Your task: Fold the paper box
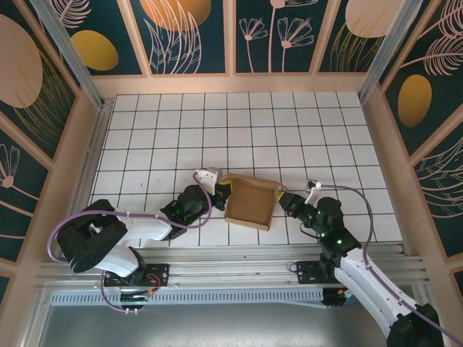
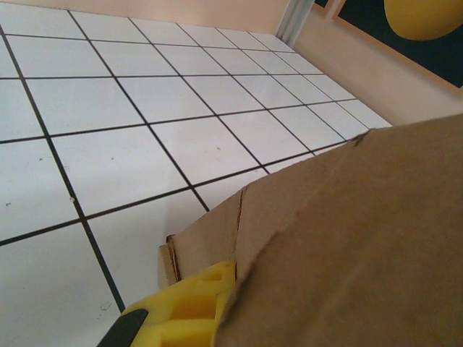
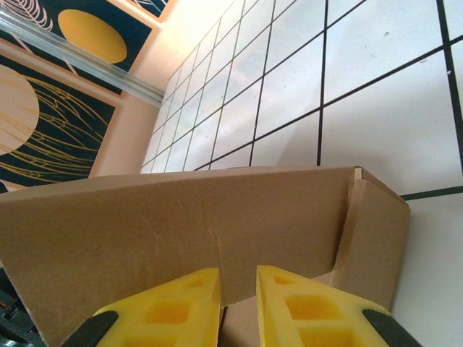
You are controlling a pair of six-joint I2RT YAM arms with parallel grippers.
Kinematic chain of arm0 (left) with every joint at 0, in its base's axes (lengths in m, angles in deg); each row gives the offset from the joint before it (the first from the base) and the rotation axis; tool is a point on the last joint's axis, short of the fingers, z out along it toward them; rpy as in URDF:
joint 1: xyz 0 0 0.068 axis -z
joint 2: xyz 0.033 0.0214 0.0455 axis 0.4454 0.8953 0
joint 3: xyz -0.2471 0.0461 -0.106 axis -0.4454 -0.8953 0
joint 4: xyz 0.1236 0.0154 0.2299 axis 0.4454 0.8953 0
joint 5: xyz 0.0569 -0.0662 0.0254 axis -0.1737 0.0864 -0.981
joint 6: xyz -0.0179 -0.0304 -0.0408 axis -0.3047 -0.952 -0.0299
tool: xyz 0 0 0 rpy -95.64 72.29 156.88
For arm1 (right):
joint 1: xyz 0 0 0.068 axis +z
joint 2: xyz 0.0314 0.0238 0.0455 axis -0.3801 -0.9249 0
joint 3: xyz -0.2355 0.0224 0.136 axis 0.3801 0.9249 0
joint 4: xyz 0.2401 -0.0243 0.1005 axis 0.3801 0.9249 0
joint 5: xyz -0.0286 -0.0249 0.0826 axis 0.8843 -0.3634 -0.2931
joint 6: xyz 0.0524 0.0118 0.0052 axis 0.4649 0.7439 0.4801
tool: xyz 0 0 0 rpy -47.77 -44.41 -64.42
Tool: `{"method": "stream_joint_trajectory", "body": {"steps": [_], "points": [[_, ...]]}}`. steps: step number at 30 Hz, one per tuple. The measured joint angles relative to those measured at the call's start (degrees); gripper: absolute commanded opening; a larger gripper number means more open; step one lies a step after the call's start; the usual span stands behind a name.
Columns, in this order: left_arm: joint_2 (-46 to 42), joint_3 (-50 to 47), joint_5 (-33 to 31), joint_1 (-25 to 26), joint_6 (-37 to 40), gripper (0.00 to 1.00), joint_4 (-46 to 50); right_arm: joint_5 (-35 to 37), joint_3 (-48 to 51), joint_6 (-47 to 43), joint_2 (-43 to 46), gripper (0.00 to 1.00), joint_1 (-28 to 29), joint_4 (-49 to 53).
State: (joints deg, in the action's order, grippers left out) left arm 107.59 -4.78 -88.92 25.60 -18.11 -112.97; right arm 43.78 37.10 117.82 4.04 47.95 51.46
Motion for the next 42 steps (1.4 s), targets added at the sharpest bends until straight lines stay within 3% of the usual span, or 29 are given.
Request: {"method": "stream_joint_trajectory", "body": {"steps": [9,14,19,22,29,35,42], "points": [[-1.1,-1.3,0.3,0.1,-0.7,0.00,0.0,2.4,-1.3,-0.6,1.9,0.29,0.0,9.5],[-1.7,-2.1,1.4,0.1,-0.7,0.00,-0.1,10.9,-10.4,-0.9,5.4,0.31,-0.3,21.9],[-0.9,-2.0,3.5,0.1,-0.7,0.00,-0.7,14.1,-22.2,-3.7,2.1,0.34,-3.2,24.9],[-0.1,-1.8,4.2,0.1,-0.7,0.00,-1.0,11.7,-29.1,-6.8,-5.3,0.34,-4.4,24.9],[0.3,-1.7,4.8,0.1,-0.7,0.00,-0.9,-1.4,-39.5,-15.0,-23.2,0.34,-2.5,24.0],[0.2,-2.5,5.6,0.1,-1.5,0.14,0.0,-5.0,-38.2,-17.8,-27.6,0.32,5.2,22.7],[0.1,-6.9,9.2,0.7,-3.8,0.23,7.7,-4.8,-28.4,-16.4,-26.8,0.30,7.6,18.6]]}}
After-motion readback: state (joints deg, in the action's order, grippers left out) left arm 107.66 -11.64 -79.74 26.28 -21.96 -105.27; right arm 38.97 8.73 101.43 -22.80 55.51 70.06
